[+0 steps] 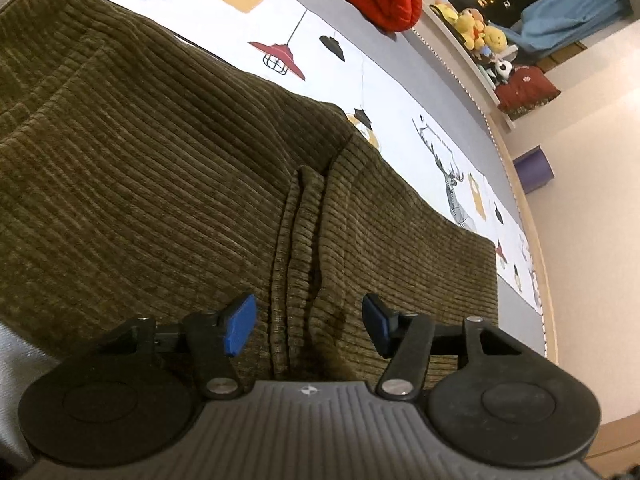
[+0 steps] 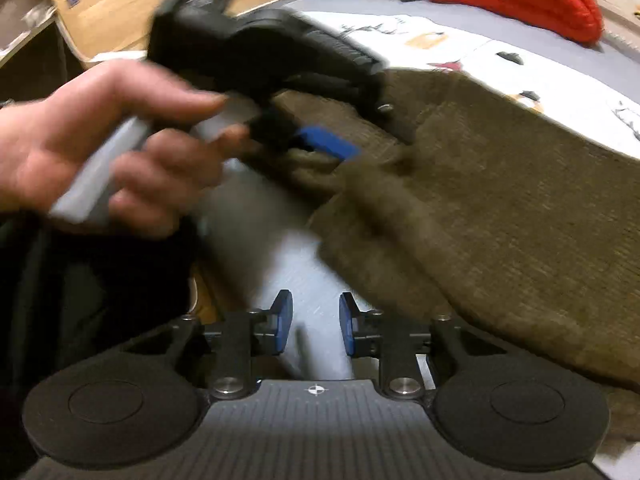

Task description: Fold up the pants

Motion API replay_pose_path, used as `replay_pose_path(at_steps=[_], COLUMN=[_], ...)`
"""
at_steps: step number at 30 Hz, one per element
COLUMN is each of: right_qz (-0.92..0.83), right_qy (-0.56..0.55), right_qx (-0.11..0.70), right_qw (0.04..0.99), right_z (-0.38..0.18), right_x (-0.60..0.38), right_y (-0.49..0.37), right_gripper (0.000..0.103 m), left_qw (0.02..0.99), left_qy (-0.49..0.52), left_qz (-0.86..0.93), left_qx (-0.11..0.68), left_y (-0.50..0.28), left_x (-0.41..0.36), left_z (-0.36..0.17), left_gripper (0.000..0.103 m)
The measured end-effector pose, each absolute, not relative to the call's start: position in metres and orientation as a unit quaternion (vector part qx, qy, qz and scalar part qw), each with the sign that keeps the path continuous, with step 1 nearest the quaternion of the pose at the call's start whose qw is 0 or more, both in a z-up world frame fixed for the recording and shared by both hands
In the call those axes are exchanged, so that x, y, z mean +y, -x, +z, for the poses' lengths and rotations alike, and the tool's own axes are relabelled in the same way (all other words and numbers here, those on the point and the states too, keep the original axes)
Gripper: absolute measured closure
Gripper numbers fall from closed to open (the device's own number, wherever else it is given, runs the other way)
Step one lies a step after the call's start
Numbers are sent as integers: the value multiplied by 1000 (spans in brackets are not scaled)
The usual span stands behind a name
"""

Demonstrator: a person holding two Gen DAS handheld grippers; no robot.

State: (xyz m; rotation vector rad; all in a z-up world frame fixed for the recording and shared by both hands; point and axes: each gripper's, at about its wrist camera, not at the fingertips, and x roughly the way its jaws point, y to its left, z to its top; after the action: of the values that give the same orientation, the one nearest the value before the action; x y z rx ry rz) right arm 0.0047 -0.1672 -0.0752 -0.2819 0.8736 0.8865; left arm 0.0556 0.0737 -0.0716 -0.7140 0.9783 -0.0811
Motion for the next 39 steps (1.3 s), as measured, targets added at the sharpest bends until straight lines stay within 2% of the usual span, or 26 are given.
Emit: replay_pose_path(at_steps=[4,6,8,12,16,17,18,19,20,21,23,26,28,29,31,33,35,39], right_qz=[366,343,326,332,338,338,335,331,329,328,314,308,311,315,297,235,147,-34], right_qy=[109,114,136,173,237,245,247,242,232,216,196,173,157,144,106,57,16,-79], right_qx=[351,318,299,324,333,327,325,323,324,321,291,240,221,227,254,281,297,366], right_qw=[855,876,886,869,848,848,850,853,856,862,882,904,911,910,914,929,943,927], right_z=[-61,-58,-61,-82,-100,-100,-99,-97,-93,-88,-71,-49,-40,-38,-38,-38,-40,-60], right_x=[-169,-166,-158,-139,-131,-130,-130,-133,-136,-142,-152,-162,-170,-174,-186,-204,-227,-283], right_y=[-6,-5,-1,-2,11,14,16,15,14,13,18,27,33,33,23,7,-9,-36], right_gripper=[62,44,39,39,42,46,55,62,74,82,86,86,84,83,76,63,58,36], left_qw=[828,832,835,847,862,866,870,877,883,893,919,946,951,950,929,902,898,910], left_qy=[335,331,325,297,247,236,225,205,188,178,153,156,163,163,170,188,214,201], left_qz=[-40,-44,-49,-65,-77,-79,-77,-70,-69,-78,-109,-140,-117,-91,-14,40,62,11], left_qx=[448,444,441,436,435,433,432,430,424,407,346,248,235,251,329,386,380,363], left_y=[-61,-66,-71,-83,-93,-94,-96,-97,-100,-99,-91,-78,-80,-86,-103,-109,-100,-88], left_x=[71,71,69,60,46,43,40,37,34,31,22,24,32,38,52,67,80,71], left_z=[-74,-75,-78,-79,-81,-82,-82,-80,-78,-71,-48,-15,-13,-19,-40,-59,-58,-42], left_gripper=[35,34,34,37,37,41,48,79,87,88,88,88,87,83,72,70,70,70])
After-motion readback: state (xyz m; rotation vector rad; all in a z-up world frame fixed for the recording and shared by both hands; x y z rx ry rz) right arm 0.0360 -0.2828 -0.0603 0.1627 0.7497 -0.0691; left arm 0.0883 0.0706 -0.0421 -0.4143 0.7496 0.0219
